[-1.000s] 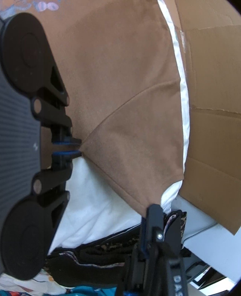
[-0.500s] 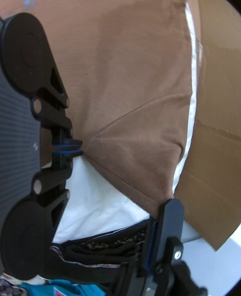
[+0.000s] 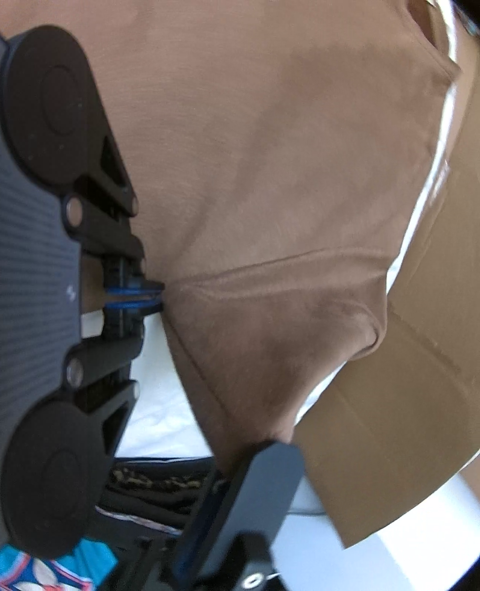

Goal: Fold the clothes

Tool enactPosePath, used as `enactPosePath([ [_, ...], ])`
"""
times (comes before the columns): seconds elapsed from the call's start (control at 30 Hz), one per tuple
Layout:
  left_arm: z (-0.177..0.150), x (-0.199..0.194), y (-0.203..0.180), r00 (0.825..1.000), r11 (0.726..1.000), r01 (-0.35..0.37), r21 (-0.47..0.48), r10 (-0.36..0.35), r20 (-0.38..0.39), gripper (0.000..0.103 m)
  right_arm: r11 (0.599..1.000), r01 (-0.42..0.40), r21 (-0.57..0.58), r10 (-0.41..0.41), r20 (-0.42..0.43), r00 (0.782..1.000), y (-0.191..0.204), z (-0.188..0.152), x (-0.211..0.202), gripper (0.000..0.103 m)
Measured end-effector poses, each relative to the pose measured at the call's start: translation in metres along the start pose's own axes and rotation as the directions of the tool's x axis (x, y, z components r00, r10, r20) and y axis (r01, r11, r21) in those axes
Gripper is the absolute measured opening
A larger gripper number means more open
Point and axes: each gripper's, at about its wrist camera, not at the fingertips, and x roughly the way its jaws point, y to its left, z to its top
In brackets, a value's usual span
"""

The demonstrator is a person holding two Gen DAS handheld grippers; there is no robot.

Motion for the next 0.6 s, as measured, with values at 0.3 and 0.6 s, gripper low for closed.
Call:
enactPosePath([
  [0.3,0.003,-0.025,-0.005,0.998,0.998,0.007,0.069,-0.003,-0.061,0.047,0.999,0.012,-0.046,-0.011,0.014,1.000,0.006,-0.006,-0.001,0.003],
  [0.6,0.030,-0.074,0.023,0.995,0.991,-0.076,0.113,0.083,-0.055,0.055,0.999,0.006,-0.054,-0.006,-0.007,1.000,0.008,-0.008,0.008,0.004],
])
